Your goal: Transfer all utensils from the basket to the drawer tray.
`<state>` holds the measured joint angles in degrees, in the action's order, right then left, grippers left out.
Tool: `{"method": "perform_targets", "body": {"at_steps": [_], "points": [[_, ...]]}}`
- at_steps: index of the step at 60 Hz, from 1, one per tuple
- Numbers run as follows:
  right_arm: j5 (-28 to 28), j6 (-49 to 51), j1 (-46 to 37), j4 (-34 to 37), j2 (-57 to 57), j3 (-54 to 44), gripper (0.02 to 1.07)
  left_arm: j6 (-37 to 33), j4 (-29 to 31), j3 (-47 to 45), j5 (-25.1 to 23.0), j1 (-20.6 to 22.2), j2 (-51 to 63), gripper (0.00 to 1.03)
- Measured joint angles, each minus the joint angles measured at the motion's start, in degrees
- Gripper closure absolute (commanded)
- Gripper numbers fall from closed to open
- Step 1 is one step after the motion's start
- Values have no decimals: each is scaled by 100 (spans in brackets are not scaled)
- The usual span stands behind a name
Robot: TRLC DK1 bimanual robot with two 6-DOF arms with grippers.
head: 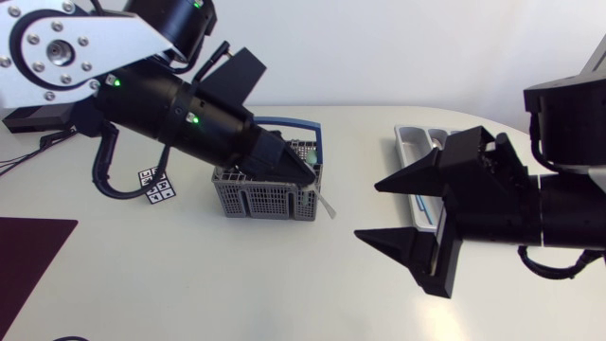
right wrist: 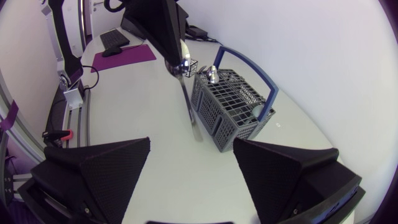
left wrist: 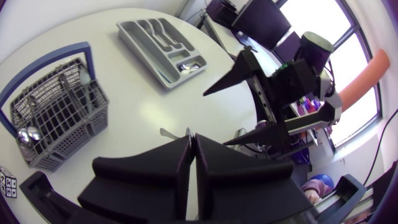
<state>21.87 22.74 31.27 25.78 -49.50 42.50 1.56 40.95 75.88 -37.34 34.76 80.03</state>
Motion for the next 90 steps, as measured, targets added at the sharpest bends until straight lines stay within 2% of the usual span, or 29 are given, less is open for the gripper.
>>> {"method": "perform_targets", "body": {"at_steps": [13,16,23,32,44,48,51,73,90], "points": [[323,98,0,-138,9,-249,19,-210,282,0,-278,557,175,100],[369,127,0,-195,9,-278,20,-280,367,0,-302,595,214,100],[411,131,20,-306,11,-315,30,-337,463,2,-389,619,284,100],[431,136,140,-439,20,-431,31,-337,466,2,-442,632,308,100],[433,127,361,-507,28,-529,48,-378,466,2,-442,632,326,100],[428,125,431,-525,31,-531,49,-380,468,2,-442,632,326,100],[402,122,496,-535,28,-529,57,-404,466,2,-442,632,328,100],[343,13,651,-678,-144,-529,94,-448,468,2,-444,658,328,100],[341,-48,752,-675,-153,-531,99,-463,468,2,-444,656,328,100]]}}
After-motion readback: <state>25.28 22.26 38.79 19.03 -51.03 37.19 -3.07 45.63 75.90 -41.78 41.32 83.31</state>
